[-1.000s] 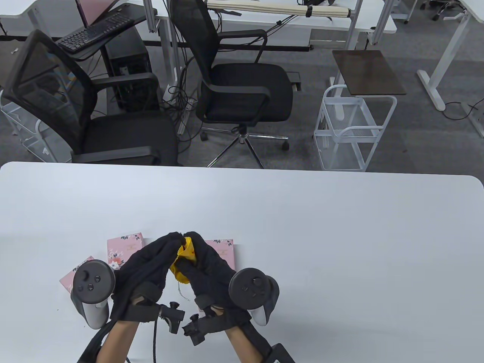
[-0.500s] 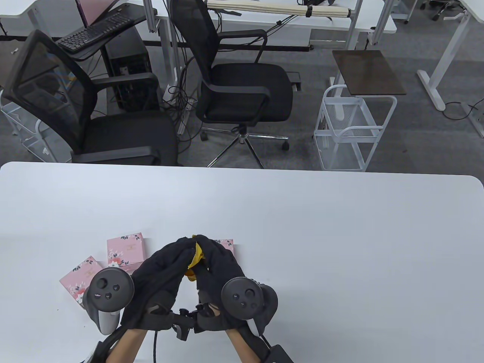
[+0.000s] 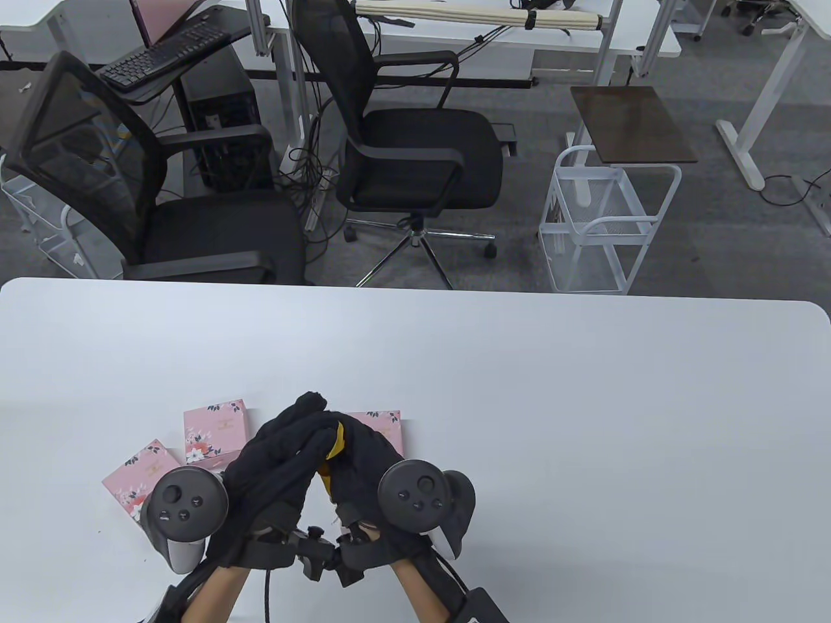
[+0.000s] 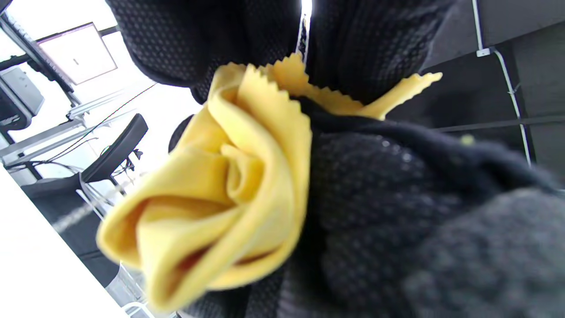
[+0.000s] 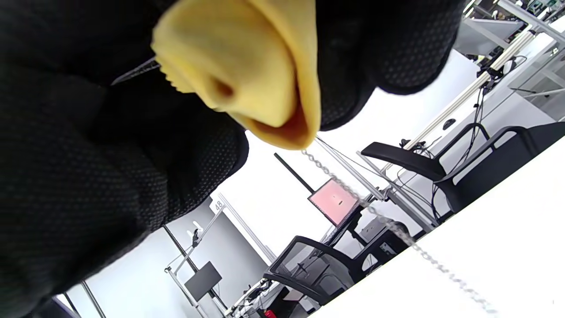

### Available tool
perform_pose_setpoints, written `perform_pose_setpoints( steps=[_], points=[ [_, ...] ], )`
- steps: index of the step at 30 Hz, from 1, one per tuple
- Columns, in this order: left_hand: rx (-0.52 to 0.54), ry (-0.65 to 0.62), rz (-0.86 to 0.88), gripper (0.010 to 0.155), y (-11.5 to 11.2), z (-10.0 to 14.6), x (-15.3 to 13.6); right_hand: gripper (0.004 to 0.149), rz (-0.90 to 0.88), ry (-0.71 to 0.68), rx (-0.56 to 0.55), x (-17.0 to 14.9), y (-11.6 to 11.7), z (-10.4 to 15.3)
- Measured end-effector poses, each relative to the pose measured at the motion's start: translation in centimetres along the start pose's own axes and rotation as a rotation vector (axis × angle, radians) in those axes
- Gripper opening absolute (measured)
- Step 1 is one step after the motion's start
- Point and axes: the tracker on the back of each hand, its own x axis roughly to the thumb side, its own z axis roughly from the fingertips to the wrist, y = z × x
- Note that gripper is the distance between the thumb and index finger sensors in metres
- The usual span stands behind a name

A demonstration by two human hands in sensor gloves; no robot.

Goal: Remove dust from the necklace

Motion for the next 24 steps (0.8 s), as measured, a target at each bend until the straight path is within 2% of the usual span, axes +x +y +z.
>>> perform_pose_setpoints(
  steps=[5, 11, 20, 24],
  points=[
    [-0.014, -0.007, 0.02, 0.037, 0.4, -0.1, 0.0, 0.038, -0.008, 0.014, 0.011, -0.4, -0.5, -0.1],
    [-0.034, -0.005, 0.03, 0.037, 0.7, -0.3, -0.1, 0.036, 0.023, 0.009, 0.088, -0.5, -0.4, -0.3],
    [-0.052, -0.004, 0.047, 0.037, 1.0, -0.4, -0.1, 0.037, 0.11, 0.01, 0.064, -1.0, 0.2, -0.3],
    [-0.046, -0.01, 0.055, 0.037, 1.4, -0.4, -0.1, 0.036, 0.114, -0.003, 0.121, -1.2, 0.6, -0.5]
  ],
)
